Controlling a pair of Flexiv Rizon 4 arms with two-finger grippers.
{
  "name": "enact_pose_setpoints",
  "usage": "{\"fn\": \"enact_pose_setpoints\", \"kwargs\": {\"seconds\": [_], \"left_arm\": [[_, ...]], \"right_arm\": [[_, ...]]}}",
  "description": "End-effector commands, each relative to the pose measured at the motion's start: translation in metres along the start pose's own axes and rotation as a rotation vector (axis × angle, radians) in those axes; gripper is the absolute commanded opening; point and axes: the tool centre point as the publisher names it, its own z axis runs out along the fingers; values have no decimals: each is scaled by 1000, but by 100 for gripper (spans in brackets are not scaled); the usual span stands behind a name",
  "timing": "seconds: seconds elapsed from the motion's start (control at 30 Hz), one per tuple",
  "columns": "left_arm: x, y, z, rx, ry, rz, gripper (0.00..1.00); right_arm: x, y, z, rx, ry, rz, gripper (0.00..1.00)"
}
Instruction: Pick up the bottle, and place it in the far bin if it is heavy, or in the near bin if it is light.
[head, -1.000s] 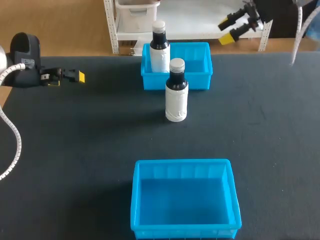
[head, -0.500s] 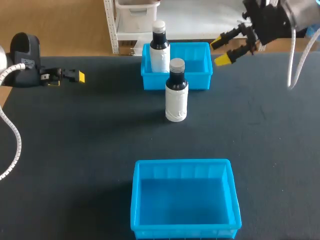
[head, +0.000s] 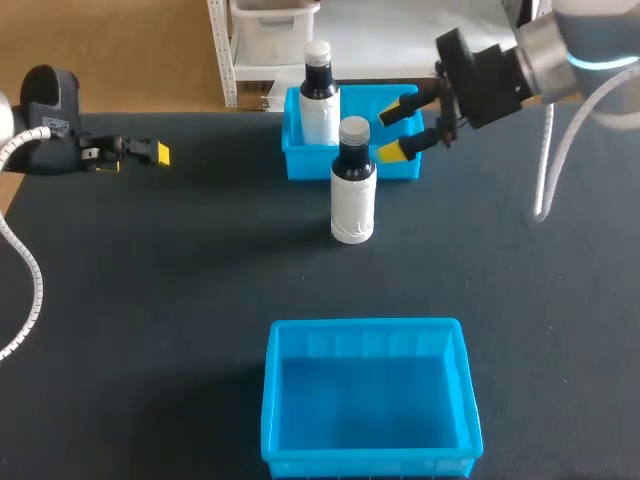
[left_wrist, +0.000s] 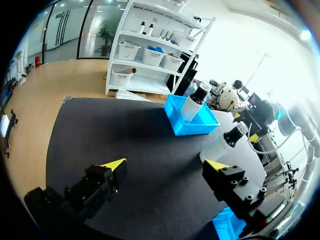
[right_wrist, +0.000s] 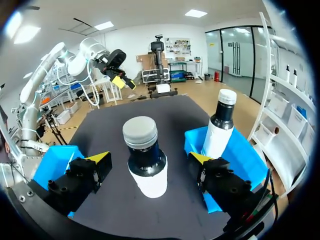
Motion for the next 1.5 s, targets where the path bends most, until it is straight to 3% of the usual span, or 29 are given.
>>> {"fn": "enact_pose_setpoints", "kwargs": {"seconds": [0.03, 0.73, 1.5], "left_arm": [[0, 0, 0, 0, 0, 0, 100], [0, 0, 0, 0, 0, 0, 100], [0, 0, 0, 0, 0, 0, 100]], "right_arm": [[0, 2, 13, 151, 4, 0, 100], [-1, -8, 38, 49, -16, -11, 100], [-3, -5, 48, 29, -11, -14, 100]]}}
